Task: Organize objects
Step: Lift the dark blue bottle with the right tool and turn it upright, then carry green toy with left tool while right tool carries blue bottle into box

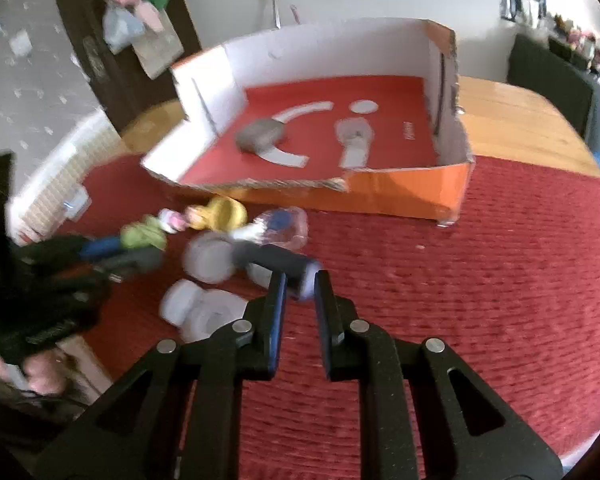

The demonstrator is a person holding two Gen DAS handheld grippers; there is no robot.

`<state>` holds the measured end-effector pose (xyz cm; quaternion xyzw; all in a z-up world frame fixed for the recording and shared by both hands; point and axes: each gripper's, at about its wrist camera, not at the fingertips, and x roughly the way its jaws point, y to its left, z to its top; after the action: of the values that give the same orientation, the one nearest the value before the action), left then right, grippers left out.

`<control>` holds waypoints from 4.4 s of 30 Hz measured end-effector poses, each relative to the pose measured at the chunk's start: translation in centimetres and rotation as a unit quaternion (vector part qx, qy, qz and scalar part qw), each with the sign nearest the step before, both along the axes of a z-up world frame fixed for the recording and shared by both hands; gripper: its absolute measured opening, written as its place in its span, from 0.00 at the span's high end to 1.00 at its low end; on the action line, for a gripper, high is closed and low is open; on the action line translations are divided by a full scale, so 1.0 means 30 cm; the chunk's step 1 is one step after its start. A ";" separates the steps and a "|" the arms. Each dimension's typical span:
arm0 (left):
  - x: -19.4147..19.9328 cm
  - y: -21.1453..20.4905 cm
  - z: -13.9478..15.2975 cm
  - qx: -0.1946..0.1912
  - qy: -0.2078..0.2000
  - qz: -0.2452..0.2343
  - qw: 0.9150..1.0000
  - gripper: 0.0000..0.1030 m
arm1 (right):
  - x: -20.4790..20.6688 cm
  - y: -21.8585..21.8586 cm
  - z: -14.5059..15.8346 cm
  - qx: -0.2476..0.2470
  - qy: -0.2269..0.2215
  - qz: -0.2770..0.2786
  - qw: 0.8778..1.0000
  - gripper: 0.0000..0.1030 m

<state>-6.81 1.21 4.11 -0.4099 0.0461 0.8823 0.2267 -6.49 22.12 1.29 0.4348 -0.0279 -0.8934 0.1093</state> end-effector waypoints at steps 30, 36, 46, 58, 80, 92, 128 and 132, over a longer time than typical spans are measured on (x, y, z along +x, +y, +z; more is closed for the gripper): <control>-0.058 -0.001 -0.083 -0.019 -0.015 0.017 1.000 0.60 | -0.079 -0.064 -0.052 0.022 -0.004 -0.009 1.000 0.40; -0.045 0.007 -0.078 -0.029 -0.009 0.011 0.999 0.73 | -0.076 -0.099 -0.052 0.023 0.001 0.014 1.000 0.58; -0.032 -0.006 -0.056 -0.010 -0.010 0.010 1.000 0.73 | -0.035 -0.059 -0.016 -0.029 0.004 0.016 0.999 0.69; -0.011 0.010 -0.028 -0.007 0.001 0.004 1.000 0.73 | -0.006 -0.070 0.001 -0.039 0.008 0.029 0.999 0.74; 0.002 -0.002 0.005 0.007 0.005 0.003 1.000 0.74 | 0.024 -0.081 0.054 -0.047 0.027 0.037 0.998 0.74; -0.010 0.011 0.060 0.011 0.019 -0.006 1.000 0.74 | 0.028 -0.081 0.117 -0.056 0.049 0.046 0.996 0.74; -0.387 0.153 -0.010 -0.010 -0.042 -0.016 0.999 0.74 | -0.295 0.022 0.086 -0.028 0.037 0.015 0.999 0.75; -0.405 0.151 -0.028 -0.015 -0.049 -0.012 0.999 0.74 | -0.318 0.026 0.063 -0.020 0.027 0.013 0.999 0.75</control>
<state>-18.96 5.74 3.26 -0.4554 0.0530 0.8575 0.2333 -16.02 22.88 3.18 0.4083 -0.0368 -0.9027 0.1307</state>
